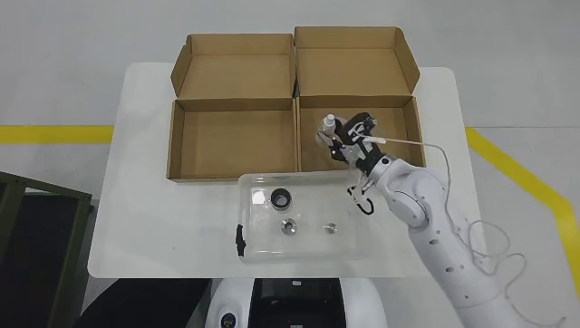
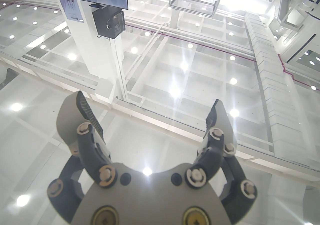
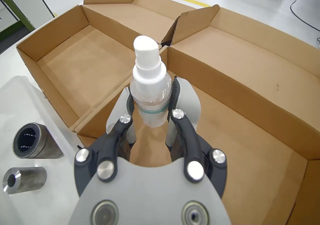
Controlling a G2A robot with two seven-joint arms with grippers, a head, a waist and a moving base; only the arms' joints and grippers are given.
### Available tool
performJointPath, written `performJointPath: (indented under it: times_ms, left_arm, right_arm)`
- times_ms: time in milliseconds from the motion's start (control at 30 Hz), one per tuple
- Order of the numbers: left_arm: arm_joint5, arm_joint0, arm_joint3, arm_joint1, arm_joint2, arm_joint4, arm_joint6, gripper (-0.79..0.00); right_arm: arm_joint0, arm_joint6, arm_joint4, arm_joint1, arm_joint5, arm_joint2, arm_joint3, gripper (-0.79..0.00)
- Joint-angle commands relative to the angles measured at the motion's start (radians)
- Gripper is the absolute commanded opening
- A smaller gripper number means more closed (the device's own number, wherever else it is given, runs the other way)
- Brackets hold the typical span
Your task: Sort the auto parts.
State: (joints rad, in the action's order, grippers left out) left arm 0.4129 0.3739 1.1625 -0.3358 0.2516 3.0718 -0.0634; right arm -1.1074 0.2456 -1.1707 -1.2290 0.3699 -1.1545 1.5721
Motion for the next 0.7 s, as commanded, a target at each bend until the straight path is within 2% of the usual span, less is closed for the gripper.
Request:
performJointPath:
  times_ms: [0, 400, 467, 533, 633, 667]
  left_arm:
    - [0.0, 0.0, 0.0, 0.0, 0.0, 0.0, 0.0, 0.0]
    - [0.0, 0.0, 0.0, 0.0, 0.0, 0.0, 0.0, 0.0]
    - [0.0, 0.0, 0.0, 0.0, 0.0, 0.0, 0.0, 0.0]
    - [0.0, 0.0, 0.0, 0.0, 0.0, 0.0, 0.0, 0.0]
    - [0.0, 0.0, 0.0, 0.0, 0.0, 0.0, 0.0, 0.0]
    - [0.0, 0.0, 0.0, 0.0, 0.0, 0.0, 0.0, 0.0]
  right_arm:
    - [0.021, 0.005, 0.005, -0.003, 0.0, 0.009, -0.02, -0.785]
    - [0.092, 0.084, 0.032, -0.016, -0.006, 0.044, -0.095, -0.785]
    - [0.093, 0.091, 0.032, -0.016, -0.009, 0.044, -0.099, -0.696]
    - [0.092, 0.096, 0.034, -0.016, -0.009, 0.042, -0.102, -0.551]
    - [0.09, 0.1, 0.037, -0.016, -0.006, 0.041, -0.104, -0.468]
    - [0.09, 0.101, 0.037, -0.016, -0.006, 0.041, -0.103, -0.385]
